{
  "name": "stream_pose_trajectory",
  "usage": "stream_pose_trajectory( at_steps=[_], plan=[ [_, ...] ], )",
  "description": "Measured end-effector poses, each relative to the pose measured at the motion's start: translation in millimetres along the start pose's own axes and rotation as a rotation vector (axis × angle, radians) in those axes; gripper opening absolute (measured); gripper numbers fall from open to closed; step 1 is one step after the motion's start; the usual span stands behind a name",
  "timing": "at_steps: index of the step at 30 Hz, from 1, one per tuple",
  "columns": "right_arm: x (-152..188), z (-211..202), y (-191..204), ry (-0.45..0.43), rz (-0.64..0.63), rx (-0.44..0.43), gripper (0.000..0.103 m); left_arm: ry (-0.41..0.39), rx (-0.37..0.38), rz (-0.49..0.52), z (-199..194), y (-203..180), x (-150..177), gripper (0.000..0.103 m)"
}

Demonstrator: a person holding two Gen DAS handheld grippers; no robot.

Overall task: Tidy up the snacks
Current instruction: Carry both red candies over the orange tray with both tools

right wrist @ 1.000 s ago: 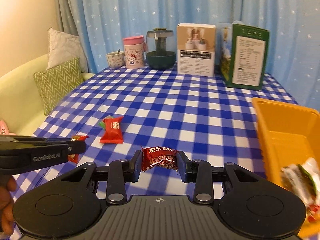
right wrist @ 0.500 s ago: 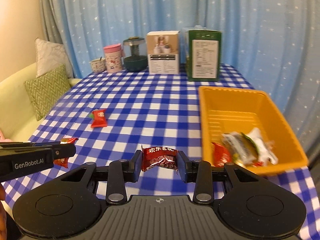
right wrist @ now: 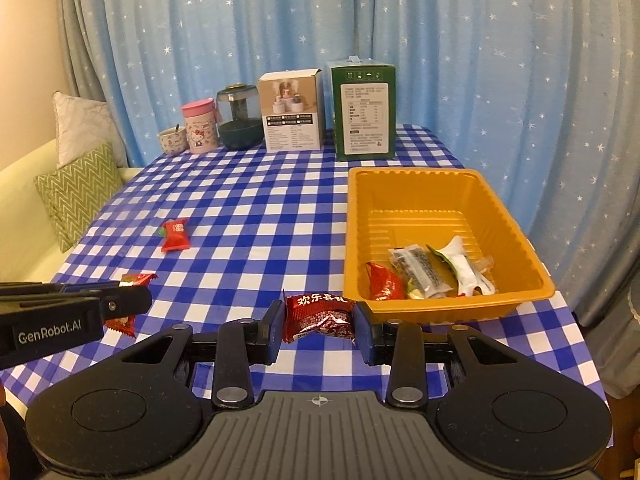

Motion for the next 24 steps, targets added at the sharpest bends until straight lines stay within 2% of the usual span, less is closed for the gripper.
stream_pose_trajectory(
  at_steps=[13, 24],
  plan=[
    [-1.8, -2.7, -25.8, -0.009, 0.032, 0.037, 0.038, 0.006, 0.045, 0.038, 15.2, -30.3, -8.9, 0.019],
    [-13.1, 0.5, -65.1, -0.025, 0.07, 0.08, 0.038, 0.018, 0.107, 0.086, 45.0, -68.9, -23.1, 0.019]
  ],
)
Point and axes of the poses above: each gripper's, at about its wrist camera, not at the fingertips, and z roughly the way its jaws point, y to its left, x to its underside, the point moved 4 cm from there along z, roughly the way its jaws point, and after that the axes turned 5 degrees about -x, right-handed, at the moved point
